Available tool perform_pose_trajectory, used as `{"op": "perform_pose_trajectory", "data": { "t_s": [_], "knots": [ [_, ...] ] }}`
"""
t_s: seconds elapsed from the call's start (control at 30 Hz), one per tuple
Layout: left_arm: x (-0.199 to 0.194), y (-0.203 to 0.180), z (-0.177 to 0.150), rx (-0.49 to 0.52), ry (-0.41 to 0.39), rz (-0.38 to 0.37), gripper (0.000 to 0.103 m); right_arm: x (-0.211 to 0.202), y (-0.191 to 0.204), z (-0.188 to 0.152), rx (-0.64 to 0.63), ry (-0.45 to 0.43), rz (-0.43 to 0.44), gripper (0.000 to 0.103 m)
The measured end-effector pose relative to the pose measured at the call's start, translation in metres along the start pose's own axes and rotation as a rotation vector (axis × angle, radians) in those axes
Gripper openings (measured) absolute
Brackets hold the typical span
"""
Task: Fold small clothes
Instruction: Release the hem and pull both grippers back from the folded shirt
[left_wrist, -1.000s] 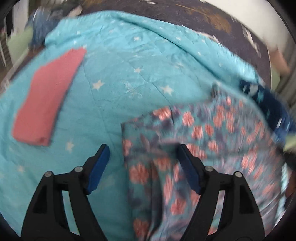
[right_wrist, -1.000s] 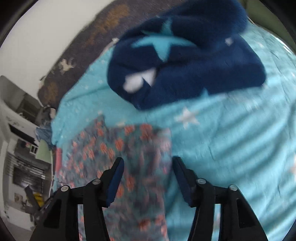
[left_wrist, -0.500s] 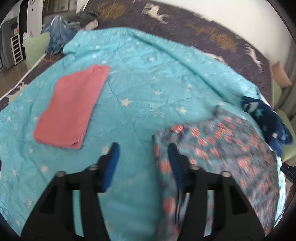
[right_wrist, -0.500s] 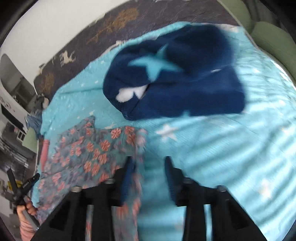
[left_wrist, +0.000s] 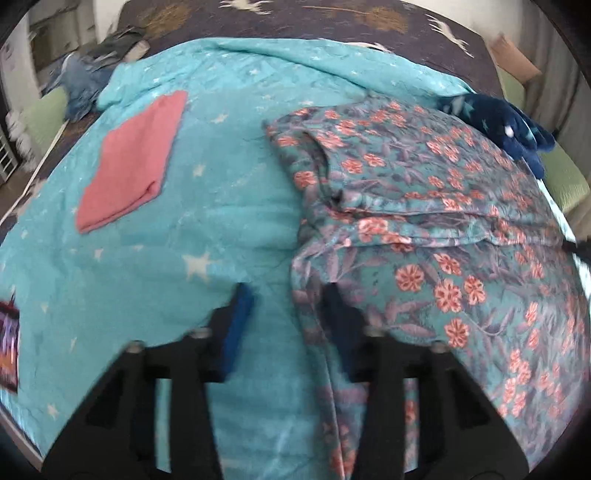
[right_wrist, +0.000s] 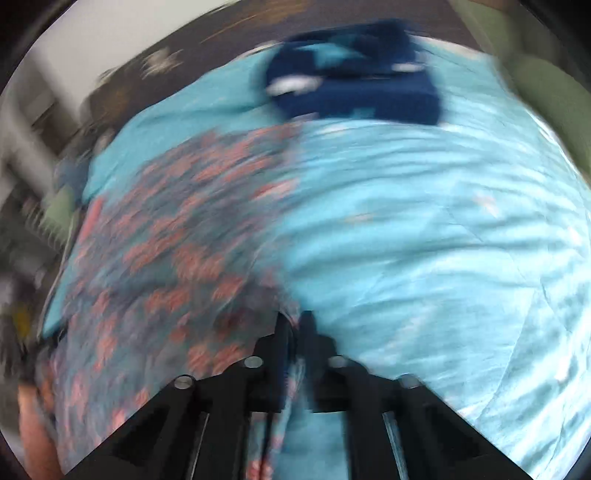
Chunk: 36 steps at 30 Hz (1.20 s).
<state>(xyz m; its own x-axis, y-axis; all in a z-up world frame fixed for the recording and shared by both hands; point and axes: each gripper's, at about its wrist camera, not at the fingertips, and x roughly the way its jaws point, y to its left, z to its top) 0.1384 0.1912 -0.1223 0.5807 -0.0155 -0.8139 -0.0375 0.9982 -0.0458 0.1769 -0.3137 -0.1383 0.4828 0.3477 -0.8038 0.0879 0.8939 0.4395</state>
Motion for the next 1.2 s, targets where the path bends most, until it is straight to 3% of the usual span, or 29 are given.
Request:
{"op": "perform_pose_trajectory", "data": {
  "t_s": [0.07,0.17,0.23,0.3,0.43,0.63,0.77,0.9,1.0,1.07,1.1,1.13,1.2],
  "knots": [
    [-0.009,0.006,-0.004,-0.011,-0.001,0.017,0.037,-0.005,-0.012,-0.004,0.066,0.013,0.052,0.005],
    [-0.031,0.012,-0.016,-0.024,0.003,-0.043,0.039,-0.028,-0.01,-0.018,0.003,0.032,0.031,0.012],
    [-0.045,0.009,-0.029,-0.016,-0.01,-0.073,0.056,-0.053,-0.012,-0.031,-0.023,0.023,0.045,0.017],
    [-0.061,0.004,-0.047,-0.006,-0.036,-0.082,0.066,-0.08,-0.017,-0.047,-0.03,0.002,0.067,0.023],
    [-0.077,-0.004,-0.078,-0.006,-0.029,-0.092,0.067,-0.12,-0.025,-0.087,-0.046,0.008,0.105,0.034],
    [-0.085,-0.002,-0.117,-0.059,0.064,-0.115,0.067,-0.139,-0.04,-0.168,-0.038,0.109,0.161,0.036],
    [-0.105,0.0,-0.144,-0.067,0.077,-0.166,0.068,-0.14,-0.051,-0.211,-0.003,0.173,0.201,0.036],
    [-0.123,0.005,-0.168,-0.075,0.092,-0.196,0.068,-0.14,-0.056,-0.228,0.058,0.171,0.3,0.036],
    [-0.13,0.005,-0.18,-0.081,0.101,-0.208,0.067,-0.135,-0.055,-0.231,0.079,0.155,0.306,0.036],
    [-0.135,0.006,-0.187,-0.099,0.089,-0.217,0.052,-0.133,-0.053,-0.23,0.091,0.142,0.314,0.036],
    [-0.137,0.005,-0.188,-0.101,0.086,-0.218,0.03,-0.132,-0.053,-0.229,0.103,0.138,0.312,0.031],
    [-0.142,0.004,-0.19,-0.105,0.076,-0.215,0.01,-0.132,-0.053,-0.228,0.113,0.13,0.289,0.01],
    [-0.153,0.006,-0.19,-0.105,0.05,-0.194,0.006,-0.132,-0.056,-0.228,0.132,0.121,0.259,0.008]
  ]
}}
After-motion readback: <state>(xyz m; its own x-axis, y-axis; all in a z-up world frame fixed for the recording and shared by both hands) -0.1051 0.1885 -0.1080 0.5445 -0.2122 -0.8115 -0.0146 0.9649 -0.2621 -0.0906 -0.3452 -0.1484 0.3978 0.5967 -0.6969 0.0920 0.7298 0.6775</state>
